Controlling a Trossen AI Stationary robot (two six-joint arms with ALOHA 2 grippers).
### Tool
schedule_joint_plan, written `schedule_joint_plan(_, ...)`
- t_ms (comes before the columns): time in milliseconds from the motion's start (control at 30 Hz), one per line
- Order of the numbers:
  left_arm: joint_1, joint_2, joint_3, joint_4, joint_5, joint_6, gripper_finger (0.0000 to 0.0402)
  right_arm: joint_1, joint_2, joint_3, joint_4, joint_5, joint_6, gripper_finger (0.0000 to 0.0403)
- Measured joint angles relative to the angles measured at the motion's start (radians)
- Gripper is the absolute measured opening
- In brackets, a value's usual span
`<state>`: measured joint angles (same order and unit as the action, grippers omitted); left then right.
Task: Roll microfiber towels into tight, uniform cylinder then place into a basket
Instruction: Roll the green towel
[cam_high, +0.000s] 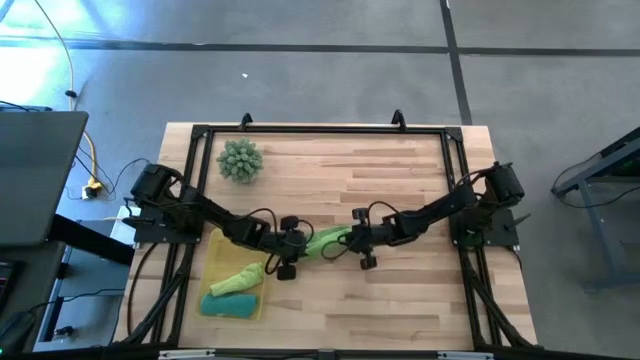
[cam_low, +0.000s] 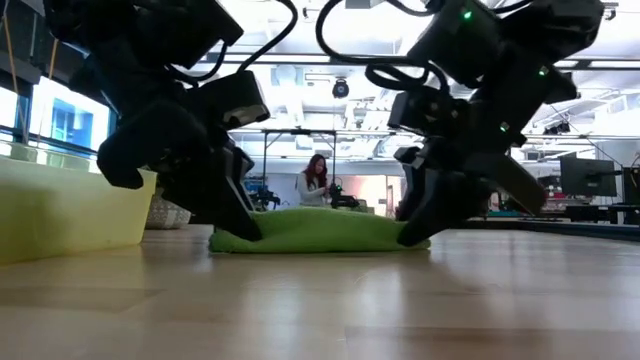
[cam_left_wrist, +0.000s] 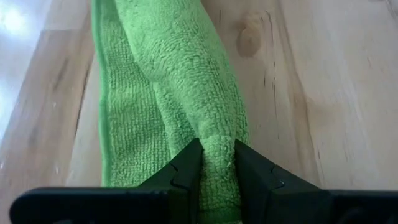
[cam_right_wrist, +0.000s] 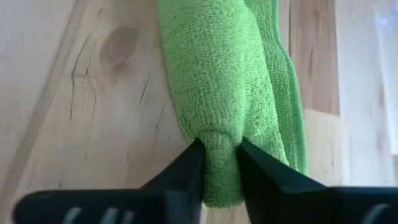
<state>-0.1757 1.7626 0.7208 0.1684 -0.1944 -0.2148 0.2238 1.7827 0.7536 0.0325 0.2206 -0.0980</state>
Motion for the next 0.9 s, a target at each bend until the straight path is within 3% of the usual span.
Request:
schedule_joint_plan(233, 0.000, -0.058, 0.000, -0.052, -0.039, 0.090, 0.0067, -0.054, -0.003, 0.000, -0.006, -0.157, 0.106, 0.0017)
schedule_joint_plan(567, 0.000, -0.163, 0.001, -0.180, -0.101, 0.138, 0.0071, -0.183, 0.000, 0.000, -0.005, -0.509, 0.308, 0.0012)
schedule_joint_plan(767, 0.000, -0.167, 0.001, -0.242, -0.079, 0.126, 0.0113, -0.213, 0.002, -0.002, -0.009, -0.553, 0.311, 0.0012)
schedule_joint_plan(900, -0.003, -0.169, 0.002, -0.243, -0.133, 0.179, 0.0137, -0.226, 0.002, -0.002, -0.014, -0.574, 0.360, 0.0012)
